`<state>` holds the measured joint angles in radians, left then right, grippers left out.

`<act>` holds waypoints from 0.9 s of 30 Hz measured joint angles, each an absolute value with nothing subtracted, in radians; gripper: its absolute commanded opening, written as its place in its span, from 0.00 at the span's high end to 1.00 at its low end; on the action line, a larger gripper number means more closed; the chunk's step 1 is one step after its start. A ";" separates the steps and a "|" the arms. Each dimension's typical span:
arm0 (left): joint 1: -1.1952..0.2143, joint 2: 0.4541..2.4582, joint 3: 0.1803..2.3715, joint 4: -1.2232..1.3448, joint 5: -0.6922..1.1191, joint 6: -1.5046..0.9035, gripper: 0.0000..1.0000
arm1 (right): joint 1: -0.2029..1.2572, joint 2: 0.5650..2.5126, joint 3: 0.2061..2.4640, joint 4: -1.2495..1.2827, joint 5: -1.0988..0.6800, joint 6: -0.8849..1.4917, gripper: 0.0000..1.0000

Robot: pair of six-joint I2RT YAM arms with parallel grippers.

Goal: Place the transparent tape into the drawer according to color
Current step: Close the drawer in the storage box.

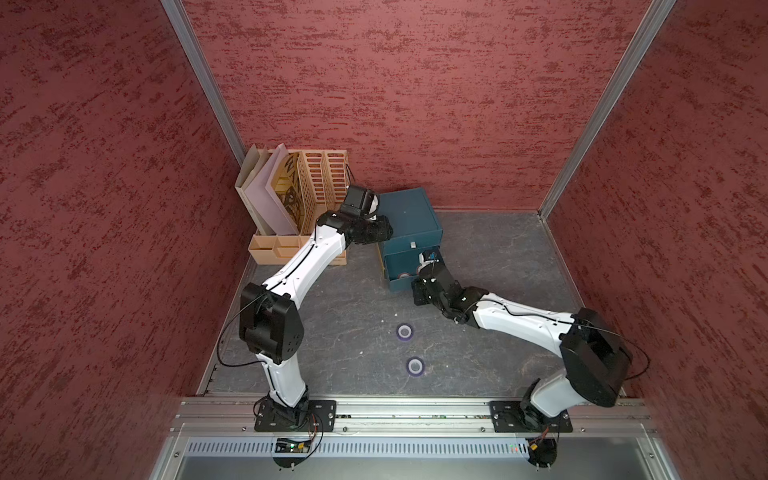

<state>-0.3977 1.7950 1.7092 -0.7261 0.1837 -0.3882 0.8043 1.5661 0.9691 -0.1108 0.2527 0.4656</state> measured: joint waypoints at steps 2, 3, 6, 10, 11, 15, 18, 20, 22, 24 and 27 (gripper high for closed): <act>-0.397 1.795 1.709 -0.727 0.186 -0.388 0.53 | 0.804 1.575 0.969 -0.087 0.266 0.458 0.62; -0.397 1.795 1.709 -0.727 0.186 -0.388 0.54 | 0.804 1.579 0.969 -0.078 0.271 0.454 0.62; -0.397 1.795 1.709 -0.727 0.188 -0.388 0.54 | 0.804 1.600 0.971 -0.054 0.287 0.437 0.62; -0.395 1.795 1.709 -0.727 0.194 -0.388 0.55 | 0.804 1.647 0.991 -0.031 0.306 0.416 0.62; -0.395 1.795 1.709 -0.727 0.198 -0.388 0.56 | 0.804 1.657 0.995 -0.024 0.313 0.410 0.62; -0.392 1.795 1.709 -0.728 0.204 -0.387 0.56 | 0.804 1.687 1.003 0.020 0.335 0.387 0.61; -0.392 1.796 1.709 -0.728 0.206 -0.386 0.56 | 0.804 1.706 1.009 0.058 0.353 0.371 0.60; -0.392 1.796 1.709 -0.727 0.206 -0.385 0.57 | 0.804 1.720 1.014 0.078 0.363 0.360 0.59; -0.390 1.797 1.709 -0.727 0.208 -0.385 0.57 | 0.804 1.743 1.032 0.095 0.371 0.351 0.58; -0.388 1.797 1.709 -0.726 0.208 -0.385 0.58 | 0.801 1.766 1.052 0.112 0.376 0.344 0.58; -0.385 1.798 1.709 -0.726 0.210 -0.385 0.58 | 0.797 1.795 1.068 0.142 0.383 0.335 0.57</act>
